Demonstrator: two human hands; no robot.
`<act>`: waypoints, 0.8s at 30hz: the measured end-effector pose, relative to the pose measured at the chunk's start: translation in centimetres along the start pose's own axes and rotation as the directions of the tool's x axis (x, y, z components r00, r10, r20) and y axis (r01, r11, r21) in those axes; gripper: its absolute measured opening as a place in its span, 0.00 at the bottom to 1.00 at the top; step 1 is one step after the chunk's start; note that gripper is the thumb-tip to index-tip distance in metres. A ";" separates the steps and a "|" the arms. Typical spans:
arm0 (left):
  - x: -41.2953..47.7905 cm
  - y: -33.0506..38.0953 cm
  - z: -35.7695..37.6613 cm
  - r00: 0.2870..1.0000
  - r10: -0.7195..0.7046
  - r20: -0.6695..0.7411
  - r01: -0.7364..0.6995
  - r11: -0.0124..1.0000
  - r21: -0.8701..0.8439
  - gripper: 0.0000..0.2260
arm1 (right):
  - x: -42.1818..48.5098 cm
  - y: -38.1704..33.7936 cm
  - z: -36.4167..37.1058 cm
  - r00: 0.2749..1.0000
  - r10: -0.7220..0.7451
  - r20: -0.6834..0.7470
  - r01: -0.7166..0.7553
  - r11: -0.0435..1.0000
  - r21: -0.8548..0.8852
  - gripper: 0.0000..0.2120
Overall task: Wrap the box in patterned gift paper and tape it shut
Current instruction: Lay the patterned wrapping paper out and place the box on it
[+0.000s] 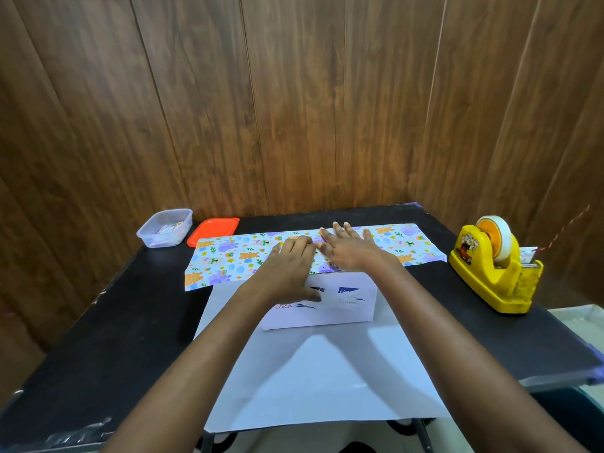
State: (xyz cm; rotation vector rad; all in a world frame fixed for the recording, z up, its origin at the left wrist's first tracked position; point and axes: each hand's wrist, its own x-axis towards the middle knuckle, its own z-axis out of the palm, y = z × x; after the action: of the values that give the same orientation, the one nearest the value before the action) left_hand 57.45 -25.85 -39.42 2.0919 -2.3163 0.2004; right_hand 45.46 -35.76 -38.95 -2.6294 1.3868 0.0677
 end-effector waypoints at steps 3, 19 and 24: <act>-0.1 0.2 0.1 0.999 0.025 -0.045 -0.024 1.000 0.020 0.33 | -0.1 0.1 -0.2 1.000 -0.006 0.006 0.006 1.000 0.003 0.26; 1.1 1.1 -0.6 0.986 -0.090 0.139 0.091 0.996 -0.001 0.43 | -7.0 9.0 -0.3 0.644 0.528 -0.554 -0.019 0.735 0.678 0.13; 1.3 1.4 -0.4 0.984 -0.102 0.148 0.100 0.995 0.018 0.44 | -10.3 16.2 1.5 0.392 0.808 -0.440 -0.529 0.589 0.611 0.29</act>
State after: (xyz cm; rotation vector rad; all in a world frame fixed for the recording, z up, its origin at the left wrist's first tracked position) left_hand 55.87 -26.92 -39.04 2.2973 -2.2819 0.0568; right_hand 26.38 -36.07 -41.25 -1.5691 2.3528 -1.0890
